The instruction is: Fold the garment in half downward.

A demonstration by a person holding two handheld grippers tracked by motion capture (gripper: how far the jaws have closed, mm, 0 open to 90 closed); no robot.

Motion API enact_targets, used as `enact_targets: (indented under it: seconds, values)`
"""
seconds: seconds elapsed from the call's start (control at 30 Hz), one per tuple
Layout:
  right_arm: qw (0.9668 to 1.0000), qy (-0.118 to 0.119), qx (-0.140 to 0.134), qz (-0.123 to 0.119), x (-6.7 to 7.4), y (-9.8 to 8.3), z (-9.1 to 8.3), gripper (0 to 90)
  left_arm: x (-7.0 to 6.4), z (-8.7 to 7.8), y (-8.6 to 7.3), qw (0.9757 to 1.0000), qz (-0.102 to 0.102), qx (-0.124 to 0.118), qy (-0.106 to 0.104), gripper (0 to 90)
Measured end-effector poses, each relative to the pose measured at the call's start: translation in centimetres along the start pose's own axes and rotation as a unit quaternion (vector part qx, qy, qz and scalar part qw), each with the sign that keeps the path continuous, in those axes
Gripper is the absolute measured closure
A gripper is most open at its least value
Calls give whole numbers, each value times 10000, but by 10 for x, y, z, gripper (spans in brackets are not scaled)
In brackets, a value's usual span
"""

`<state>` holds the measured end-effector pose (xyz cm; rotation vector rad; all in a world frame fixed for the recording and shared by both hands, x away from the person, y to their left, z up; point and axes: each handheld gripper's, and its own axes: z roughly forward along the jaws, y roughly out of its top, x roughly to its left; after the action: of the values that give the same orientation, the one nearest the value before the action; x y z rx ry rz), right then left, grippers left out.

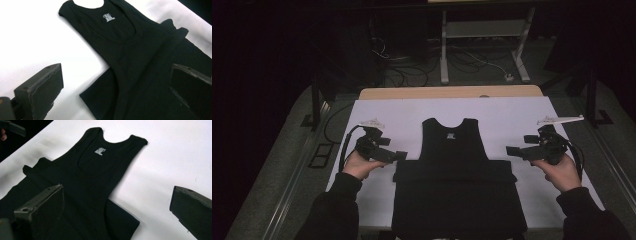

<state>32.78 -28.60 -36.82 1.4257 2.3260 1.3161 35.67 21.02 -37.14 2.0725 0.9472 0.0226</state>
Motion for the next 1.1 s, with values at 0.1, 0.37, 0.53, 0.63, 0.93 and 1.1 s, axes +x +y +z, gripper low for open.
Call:
enact_targets:
  seconds: [0.1,0.37,0.53,0.63,0.93,1.1]
  values:
    - [10000,-13,1,-58,1,6,0,0,1,0,5,10000,19,-22,-15,0]
    - [9999,-33,46,-164,2,21,2,0,1,3,16,9999,50,60,-103,0]
    - [9998,-25,56,-202,3,29,5,0,5,6,24,9999,42,84,-95,0]
    - [9997,-13,59,-221,3,33,7,0,6,8,27,9999,47,91,-105,0]
    - [9996,-67,125,-226,-1,44,18,0,7,12,41,9997,149,161,-89,0]
    - [9996,-94,142,-244,-3,52,23,0,10,16,50,9996,165,208,-67,0]
